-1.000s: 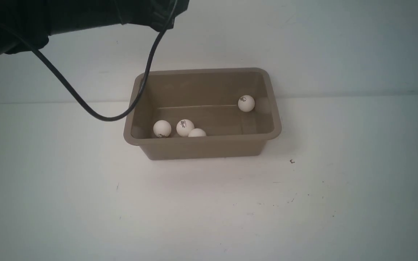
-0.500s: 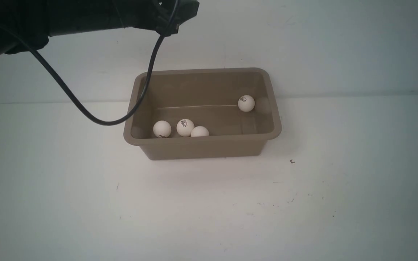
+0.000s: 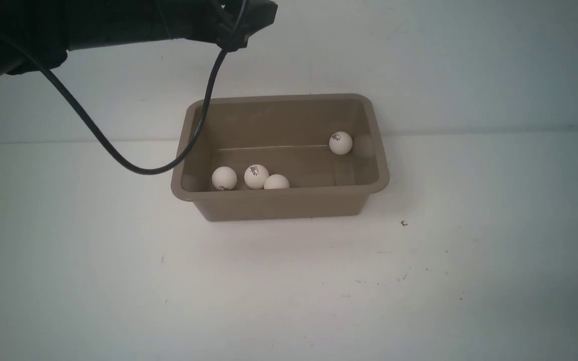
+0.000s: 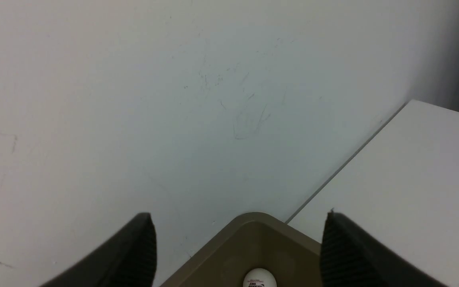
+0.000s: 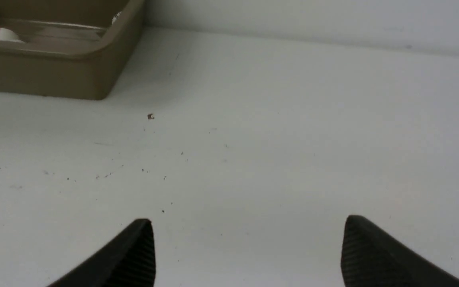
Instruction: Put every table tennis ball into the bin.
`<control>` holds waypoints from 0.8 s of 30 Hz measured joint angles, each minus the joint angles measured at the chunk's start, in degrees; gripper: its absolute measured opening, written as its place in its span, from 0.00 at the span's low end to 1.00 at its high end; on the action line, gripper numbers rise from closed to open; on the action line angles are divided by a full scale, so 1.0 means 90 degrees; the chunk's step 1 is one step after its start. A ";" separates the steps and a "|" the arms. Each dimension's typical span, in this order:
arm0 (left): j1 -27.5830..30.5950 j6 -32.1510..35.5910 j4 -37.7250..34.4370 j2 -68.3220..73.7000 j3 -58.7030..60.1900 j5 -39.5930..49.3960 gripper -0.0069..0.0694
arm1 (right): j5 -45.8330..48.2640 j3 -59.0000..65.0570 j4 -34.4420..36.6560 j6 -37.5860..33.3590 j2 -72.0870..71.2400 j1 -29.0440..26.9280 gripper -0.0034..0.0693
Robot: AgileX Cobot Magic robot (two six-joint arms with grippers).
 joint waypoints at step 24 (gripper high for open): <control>0.0000 0.0000 -0.1789 0.0000 0.0000 0.0704 0.74 | -0.0256 0.0365 -0.0788 0.0177 0.0000 0.0000 0.83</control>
